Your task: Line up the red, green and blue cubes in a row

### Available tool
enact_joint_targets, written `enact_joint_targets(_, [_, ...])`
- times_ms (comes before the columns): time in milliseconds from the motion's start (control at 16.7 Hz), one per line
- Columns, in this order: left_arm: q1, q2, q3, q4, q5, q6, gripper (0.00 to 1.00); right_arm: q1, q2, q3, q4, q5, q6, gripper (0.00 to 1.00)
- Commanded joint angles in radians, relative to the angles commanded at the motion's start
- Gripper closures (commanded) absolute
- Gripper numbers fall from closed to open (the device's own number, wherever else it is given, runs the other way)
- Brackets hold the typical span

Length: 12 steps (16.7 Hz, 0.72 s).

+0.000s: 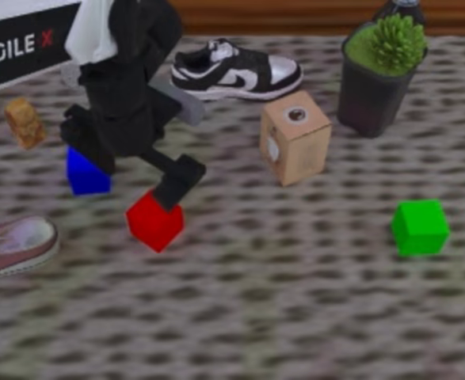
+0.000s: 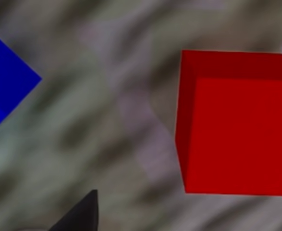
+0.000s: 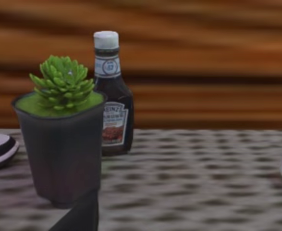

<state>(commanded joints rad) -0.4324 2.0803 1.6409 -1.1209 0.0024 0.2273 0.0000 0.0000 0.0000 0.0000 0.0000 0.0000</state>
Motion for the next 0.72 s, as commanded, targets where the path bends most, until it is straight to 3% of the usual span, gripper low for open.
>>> enact_joint_targets(420, [0.000,0.019,0.016,-0.006,0.000,0.002,0.00,0.000,0.000,0.000,0.000,0.000,0.000,0.00])
enact_joint_targets(720, [-0.003,0.081,-0.079,0.155,0.000,0.005,0.00,0.000,0.000,0.000,0.000,0.000,0.000,0.00])
